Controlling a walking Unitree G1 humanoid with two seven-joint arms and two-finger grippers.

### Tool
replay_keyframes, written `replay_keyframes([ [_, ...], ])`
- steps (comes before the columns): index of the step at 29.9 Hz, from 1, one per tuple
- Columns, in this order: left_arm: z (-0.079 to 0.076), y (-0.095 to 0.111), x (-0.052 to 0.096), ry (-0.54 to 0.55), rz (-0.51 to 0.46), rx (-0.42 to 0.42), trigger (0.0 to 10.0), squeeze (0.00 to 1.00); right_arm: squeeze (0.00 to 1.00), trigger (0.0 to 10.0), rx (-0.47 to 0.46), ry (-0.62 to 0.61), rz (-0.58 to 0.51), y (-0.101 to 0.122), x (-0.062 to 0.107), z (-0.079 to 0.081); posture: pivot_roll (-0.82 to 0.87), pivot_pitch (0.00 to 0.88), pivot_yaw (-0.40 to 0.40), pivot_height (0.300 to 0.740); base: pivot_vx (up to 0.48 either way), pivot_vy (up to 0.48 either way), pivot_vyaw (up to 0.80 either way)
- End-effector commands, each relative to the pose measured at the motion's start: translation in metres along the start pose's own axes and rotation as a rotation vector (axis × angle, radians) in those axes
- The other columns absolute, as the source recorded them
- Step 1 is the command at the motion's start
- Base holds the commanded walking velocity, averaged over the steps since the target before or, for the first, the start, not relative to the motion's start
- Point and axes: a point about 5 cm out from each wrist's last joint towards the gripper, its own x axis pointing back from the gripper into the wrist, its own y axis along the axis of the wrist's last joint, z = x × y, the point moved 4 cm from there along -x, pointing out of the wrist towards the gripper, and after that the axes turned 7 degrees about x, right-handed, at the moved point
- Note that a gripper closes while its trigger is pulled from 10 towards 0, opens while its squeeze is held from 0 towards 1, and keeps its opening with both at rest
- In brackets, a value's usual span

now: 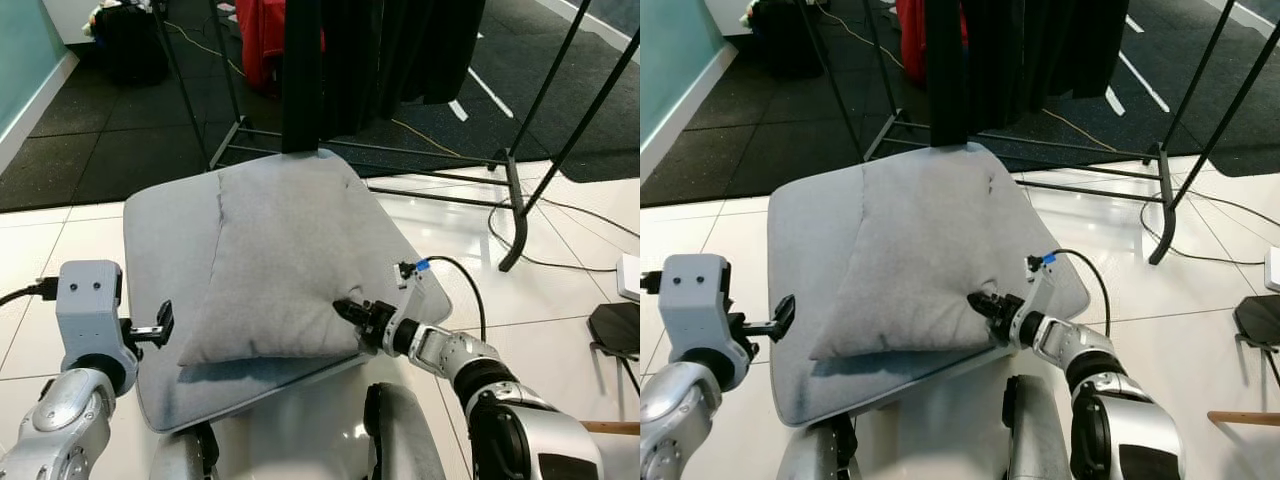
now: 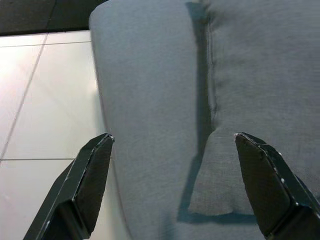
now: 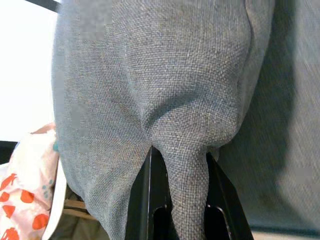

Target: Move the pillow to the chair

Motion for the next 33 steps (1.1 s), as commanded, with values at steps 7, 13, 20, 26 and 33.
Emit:
replay_keyframes([
  [7,-0.018,-0.007,-0.007,-0.036,0.004,0.036,10.0,0.00,0.00,0.0,0.118,0.276,-0.191,0.072,-0.008,0.061,-0.06,0.199,-0.019,0.483,0.000,0.000,0.00],
  [13,-0.038,-0.007,-0.018,-0.086,-0.010,0.063,10.0,0.00,0.00,0.0,0.138,0.304,-0.175,0.068,-0.009,0.066,-0.08,0.157,-0.034,0.502,0.000,0.000,0.00],
  [20,-0.067,-0.001,-0.029,-0.150,-0.046,0.112,10.0,0.00,0.00,0.0,0.143,0.332,-0.167,0.064,-0.009,0.074,-0.11,0.096,-0.047,0.531,0.000,0.000,0.00],
  [26,-0.071,0.000,-0.032,-0.161,-0.054,0.120,10.0,0.00,0.00,0.0,0.155,0.326,-0.158,0.061,-0.009,0.075,-0.11,0.068,-0.038,0.540,0.000,0.000,0.00],
  [33,-0.069,0.001,-0.037,-0.152,-0.069,0.121,10.0,0.00,0.00,0.0,0.176,0.292,-0.130,0.052,-0.009,0.073,-0.09,0.028,-0.050,0.554,0.000,0.000,0.00],
])
